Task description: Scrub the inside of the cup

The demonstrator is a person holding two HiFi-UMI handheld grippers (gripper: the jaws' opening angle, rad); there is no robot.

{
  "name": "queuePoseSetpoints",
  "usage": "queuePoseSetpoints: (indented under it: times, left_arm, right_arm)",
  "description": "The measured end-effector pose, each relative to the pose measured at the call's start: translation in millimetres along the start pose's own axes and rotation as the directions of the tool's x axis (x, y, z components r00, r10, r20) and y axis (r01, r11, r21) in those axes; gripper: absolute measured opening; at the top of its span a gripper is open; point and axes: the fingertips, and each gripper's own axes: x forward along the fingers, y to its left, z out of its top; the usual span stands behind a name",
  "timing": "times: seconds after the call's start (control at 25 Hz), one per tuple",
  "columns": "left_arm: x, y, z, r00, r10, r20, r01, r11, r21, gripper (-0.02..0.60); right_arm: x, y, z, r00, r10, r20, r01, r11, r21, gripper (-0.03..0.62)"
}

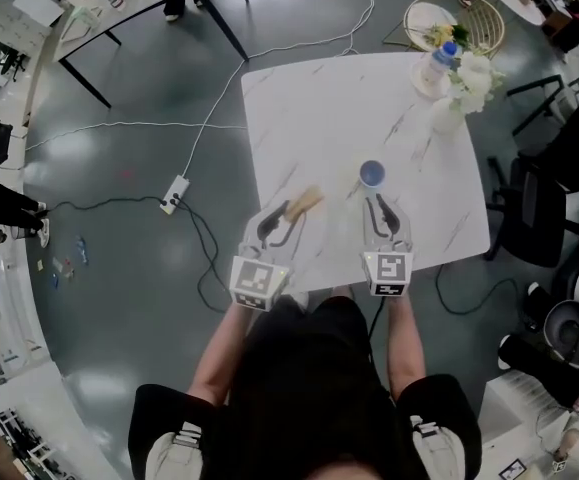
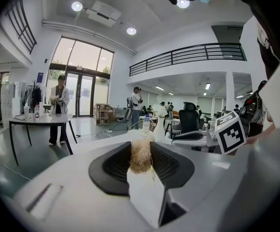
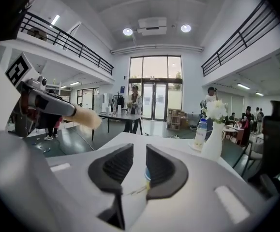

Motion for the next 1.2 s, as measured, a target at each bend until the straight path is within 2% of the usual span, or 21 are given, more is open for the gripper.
queuePoseSetpoints:
  times: [0.24, 0.4, 0.8, 1.2]
  left_arm:
    - [-13, 0, 10, 0.999, -0.03, 0.027, 0.029, 0.999, 0.016, 0.13]
    - [-21, 0, 14, 0.998, -0.054, 0.035, 0.053, 0.998, 0.026, 0.13]
    - [-42, 1, 18, 0.994, -0.096, 0.06, 0.093, 0.995, 0.048, 0.13]
    - [-49, 2, 19, 0.991, -0.119, 0.07, 0.115, 0.992, 0.056, 0.13]
  right_arm:
    - [-15, 18, 17, 0.999, -0.023, 0.022, 0.023, 1.0, 0.005, 0.031]
    - [-25, 27, 24, 0.999, -0.037, 0.031, 0.037, 0.999, 0.008, 0.014]
    - [-50, 56, 32, 0.998, -0.044, 0.05, 0.044, 0.999, -0.004, 0.005]
    - [-54, 67, 37, 0.997, -0.057, 0.06, 0.057, 0.998, 0.004, 0.005]
